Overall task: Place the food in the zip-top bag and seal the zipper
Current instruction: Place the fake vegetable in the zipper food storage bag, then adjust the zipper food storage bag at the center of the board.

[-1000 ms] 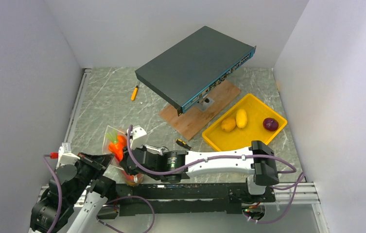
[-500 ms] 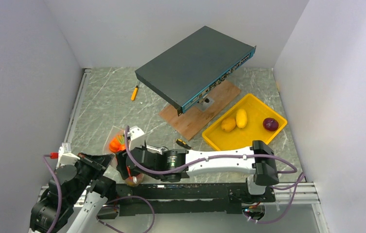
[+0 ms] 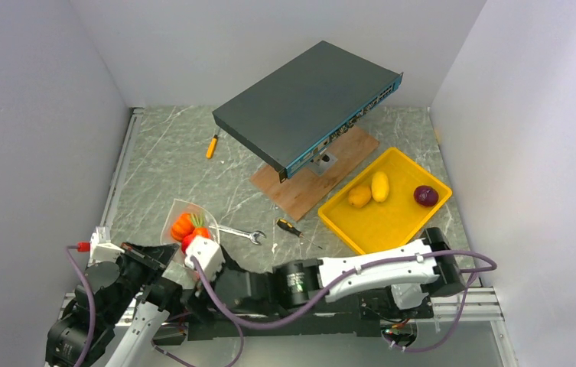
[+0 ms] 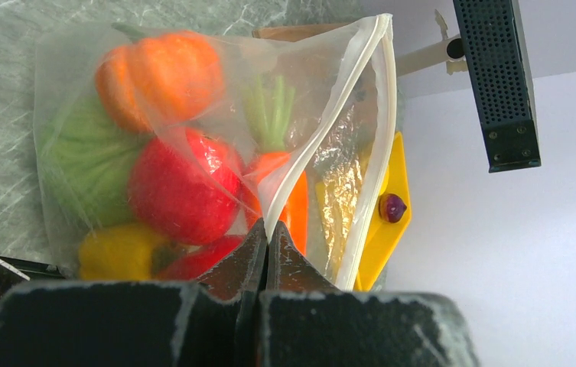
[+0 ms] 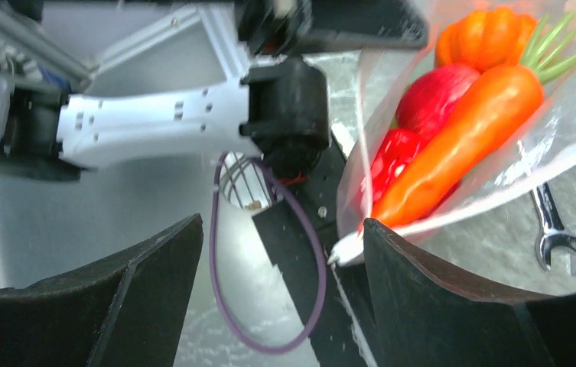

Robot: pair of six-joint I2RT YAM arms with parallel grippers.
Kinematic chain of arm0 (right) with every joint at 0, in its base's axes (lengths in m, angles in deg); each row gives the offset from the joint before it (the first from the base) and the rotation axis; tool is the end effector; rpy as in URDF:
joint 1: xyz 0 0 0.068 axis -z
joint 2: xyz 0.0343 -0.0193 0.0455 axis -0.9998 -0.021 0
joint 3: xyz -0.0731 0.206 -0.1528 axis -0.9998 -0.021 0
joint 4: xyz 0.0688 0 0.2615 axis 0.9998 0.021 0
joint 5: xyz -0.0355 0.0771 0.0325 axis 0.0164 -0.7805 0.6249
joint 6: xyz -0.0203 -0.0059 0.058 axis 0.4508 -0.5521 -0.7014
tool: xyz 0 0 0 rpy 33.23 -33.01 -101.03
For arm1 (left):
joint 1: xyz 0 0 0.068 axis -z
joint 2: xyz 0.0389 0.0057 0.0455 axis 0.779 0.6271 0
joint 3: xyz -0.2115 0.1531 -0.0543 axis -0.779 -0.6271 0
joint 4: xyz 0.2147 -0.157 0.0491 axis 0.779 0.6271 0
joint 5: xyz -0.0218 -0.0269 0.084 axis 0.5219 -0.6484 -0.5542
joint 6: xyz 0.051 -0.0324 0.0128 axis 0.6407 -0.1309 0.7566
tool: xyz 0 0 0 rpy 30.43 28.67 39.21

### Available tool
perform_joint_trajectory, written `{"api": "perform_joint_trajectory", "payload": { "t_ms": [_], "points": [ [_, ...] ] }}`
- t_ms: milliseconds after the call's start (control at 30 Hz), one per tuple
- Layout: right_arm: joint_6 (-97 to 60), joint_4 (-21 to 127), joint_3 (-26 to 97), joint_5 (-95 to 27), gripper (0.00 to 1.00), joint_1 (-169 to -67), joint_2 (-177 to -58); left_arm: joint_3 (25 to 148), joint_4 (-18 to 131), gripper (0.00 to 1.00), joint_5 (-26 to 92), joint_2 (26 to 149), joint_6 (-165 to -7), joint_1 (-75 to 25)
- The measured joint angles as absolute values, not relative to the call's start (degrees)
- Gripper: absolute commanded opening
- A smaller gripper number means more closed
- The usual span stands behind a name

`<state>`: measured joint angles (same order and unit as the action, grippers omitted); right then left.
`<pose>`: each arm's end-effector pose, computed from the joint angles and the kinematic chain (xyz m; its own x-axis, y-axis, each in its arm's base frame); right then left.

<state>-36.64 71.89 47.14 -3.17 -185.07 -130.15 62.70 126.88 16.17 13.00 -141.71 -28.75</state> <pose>-0.0260 0.4012 0.3493 -0.3630 -0.2924 -0.8847 -0.8835 0.4096 0.2271 0.0056 0.0052 0.3022 -0.3590 -0.8357 -0.4157 -0.2040 0.5049 -0.8387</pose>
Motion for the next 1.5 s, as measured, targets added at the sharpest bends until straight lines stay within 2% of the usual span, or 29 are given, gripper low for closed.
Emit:
{"api": "perform_joint_trajectory", "payload": {
  "t_ms": [300,533,733,800,867,900,967,1000,1200,1267,1433,1500],
  "points": [
    [-35.3,72.7,41.9,10.2,0.75,-191.2,-128.4,62.7,127.2,0.0,15.8,13.0,-141.8,-28.8],
    [-37.5,76.5,46.7,21.5,0.69,-191.0,-135.9,62.8,127.3,0.0,15.7,13.0,-142.1,-28.8],
    [-37.0,76.4,48.3,23.7,0.5,-191.0,-139.8,63.0,127.5,0.0,15.7,13.0,-142.1,-28.8],
    [-35.7,76.0,48.3,23.6,0.35,-190.9,-139.9,63.2,127.7,0.0,15.7,13.0,-142.1,-28.8],
    [-33.9,74.4,48.3,23.2,0.28,-190.6,-139.9,63.3,127.7,0.0,15.6,13.0,-142.1,-28.8],
    [-33.3,73.9,48.3,22.8,0.2,-190.4,-139.9,63.3,127.8,0.01,15.6,13.0,-142.1,-28.8],
    [-31.1,72.0,47.8,21.4,0.07,-189.6,-139.9,63.5,128.1,0.08,15.3,13.0,-142.1,-28.8],
    [-29.9,71.2,47.4,21.0,0.0,-189.2,-139.8,63.7,128.4,0.15,15.1,13.0,-142.0,-28.8],
    [-17.8,62.5,38.7,16.9,0.0,-186.7,-135.7,66.3,129.6,0.61,14.6,13.0,-140.9,-28.8],
    [-13.0,60.8,36.6,15.0,0.0,-185.7,-133.8,67.6,129.9,0.72,14.3,13.0,-139.1,-28.8],
    [-4.8,57.4,31.6,5.1,0.0,-181.6,-127.8,72.4,129.0,0.85,15.0,14.6,-129.1,-28.8],
    [-2.3,56.4,29.1,0.7,0.0,-178.9,-125.1,73.8,126.9,0.87,16.5,16.1,-122.9,-28.8]
  ]
}}
